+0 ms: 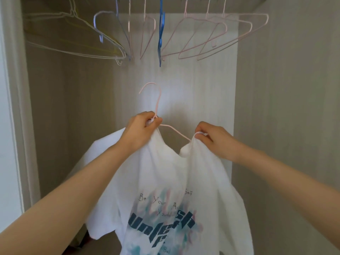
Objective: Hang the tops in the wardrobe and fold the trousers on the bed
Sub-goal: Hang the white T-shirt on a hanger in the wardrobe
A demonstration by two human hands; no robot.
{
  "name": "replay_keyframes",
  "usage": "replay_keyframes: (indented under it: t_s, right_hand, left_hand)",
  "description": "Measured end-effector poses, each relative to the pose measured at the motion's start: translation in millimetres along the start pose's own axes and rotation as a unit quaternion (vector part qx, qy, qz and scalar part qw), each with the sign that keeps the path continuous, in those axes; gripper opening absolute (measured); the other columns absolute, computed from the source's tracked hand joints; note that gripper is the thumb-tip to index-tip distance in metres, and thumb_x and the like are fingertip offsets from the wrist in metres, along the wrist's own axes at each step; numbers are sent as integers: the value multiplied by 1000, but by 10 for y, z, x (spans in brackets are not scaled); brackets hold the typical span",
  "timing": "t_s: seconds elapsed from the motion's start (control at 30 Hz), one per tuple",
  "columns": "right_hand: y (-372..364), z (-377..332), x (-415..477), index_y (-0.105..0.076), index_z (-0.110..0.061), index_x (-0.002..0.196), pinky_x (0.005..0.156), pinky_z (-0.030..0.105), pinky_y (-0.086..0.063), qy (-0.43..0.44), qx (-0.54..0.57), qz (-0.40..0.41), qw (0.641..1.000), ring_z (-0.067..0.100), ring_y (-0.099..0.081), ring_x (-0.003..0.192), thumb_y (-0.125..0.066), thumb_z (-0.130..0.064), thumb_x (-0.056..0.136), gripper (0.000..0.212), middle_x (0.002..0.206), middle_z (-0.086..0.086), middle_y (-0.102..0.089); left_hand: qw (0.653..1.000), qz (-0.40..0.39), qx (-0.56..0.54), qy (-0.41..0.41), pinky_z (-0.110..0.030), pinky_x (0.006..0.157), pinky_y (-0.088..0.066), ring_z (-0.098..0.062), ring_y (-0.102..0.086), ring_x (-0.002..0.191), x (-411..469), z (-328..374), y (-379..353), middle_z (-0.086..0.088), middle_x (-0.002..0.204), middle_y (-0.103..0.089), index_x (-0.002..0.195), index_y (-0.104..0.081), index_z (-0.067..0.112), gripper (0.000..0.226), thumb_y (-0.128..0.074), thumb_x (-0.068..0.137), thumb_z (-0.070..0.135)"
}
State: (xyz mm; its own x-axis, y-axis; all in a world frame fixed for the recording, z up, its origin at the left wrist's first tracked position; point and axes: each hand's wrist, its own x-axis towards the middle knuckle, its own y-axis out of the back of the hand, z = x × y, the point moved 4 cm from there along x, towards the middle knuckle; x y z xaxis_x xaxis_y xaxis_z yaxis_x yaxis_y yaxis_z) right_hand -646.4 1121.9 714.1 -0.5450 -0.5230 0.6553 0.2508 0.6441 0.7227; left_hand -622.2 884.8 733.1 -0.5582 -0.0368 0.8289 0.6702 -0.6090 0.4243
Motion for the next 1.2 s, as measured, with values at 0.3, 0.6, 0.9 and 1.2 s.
replay_keyframes:
  t_s: [0.3, 0.6, 0.9, 1.2]
  right_hand:
    - [363, -73, 378, -43, -19, 94, 55, 10, -37, -12, -19, 85, 996, 5, -49, 67, -36, -30, 103, 16, 78, -4, -53]
    - [1161, 100, 581, -50, -32, 92, 71, 28, -40, -3, 32, 131, 991, 6, -48, 69, -54, -13, 95, 19, 90, -14, -54]
    - [1234, 99, 395, -67, 2, 94, 69, 33, -42, -79, 98, 85, 988, 20, -53, 75, -55, -18, 97, 23, 82, 14, -61]
    - [1340, 316, 179, -64, 4, 91, 72, 32, -45, -120, 216, 85, 965, 18, -55, 77, -52, -19, 99, 27, 83, 8, -62]
  left_hand:
    - [994, -40, 54, -91, -29, 69, -39, -18, -52, 76, 344, 194, 128, 4, 81, -59, 92, -58, 23, 26, -58, 93, 48]
    - [990, 70, 114, -50, -33, 60, -40, -30, -46, 67, 741, 13, 701, 5, 59, -47, 68, -43, 26, 38, -48, 99, 47]
    - [969, 140, 203, -6, -34, 66, -37, -35, -59, 81, 747, 56, 769, 4, 75, -57, 82, -42, 29, 36, -35, 97, 61]
    - [997, 59, 22, -37, -33, 57, -29, -18, -31, 60, 701, -331, 855, 4, 57, -36, 61, -43, 10, 52, -53, 83, 57]
